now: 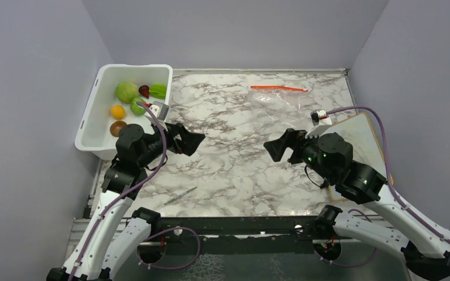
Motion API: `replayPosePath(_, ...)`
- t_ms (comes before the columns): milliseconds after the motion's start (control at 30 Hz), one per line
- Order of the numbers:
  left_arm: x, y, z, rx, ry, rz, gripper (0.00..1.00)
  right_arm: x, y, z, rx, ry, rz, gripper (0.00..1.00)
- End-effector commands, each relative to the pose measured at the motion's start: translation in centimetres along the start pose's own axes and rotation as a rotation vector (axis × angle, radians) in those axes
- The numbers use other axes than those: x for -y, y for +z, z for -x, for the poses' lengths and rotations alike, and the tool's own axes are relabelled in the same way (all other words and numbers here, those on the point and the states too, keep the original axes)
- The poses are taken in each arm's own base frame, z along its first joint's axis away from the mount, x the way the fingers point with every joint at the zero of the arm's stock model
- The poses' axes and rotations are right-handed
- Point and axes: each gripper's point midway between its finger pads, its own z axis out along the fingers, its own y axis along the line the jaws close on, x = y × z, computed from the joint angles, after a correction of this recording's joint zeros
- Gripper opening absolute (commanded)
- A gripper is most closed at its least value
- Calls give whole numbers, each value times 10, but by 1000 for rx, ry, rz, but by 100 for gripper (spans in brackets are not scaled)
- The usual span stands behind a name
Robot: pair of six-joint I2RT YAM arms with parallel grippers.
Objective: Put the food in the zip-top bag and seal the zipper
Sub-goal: Pick up the zipper food storage bag at the center of the board.
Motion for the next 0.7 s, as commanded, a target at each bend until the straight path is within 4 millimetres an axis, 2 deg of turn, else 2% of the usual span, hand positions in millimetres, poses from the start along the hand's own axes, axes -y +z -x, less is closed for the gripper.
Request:
replayPosePath(0,5,-1,-3,-8,18,-31,99,0,0,-5,-11,3,1,100)
replayPosePath(433,-8,2,-18,-26,17,10,99,8,16,-10,-11,8,-63,100)
replayPosePath(667,-19,8,-29,-26,-7,34,99,28,48,-11,-25,-68,-251,92)
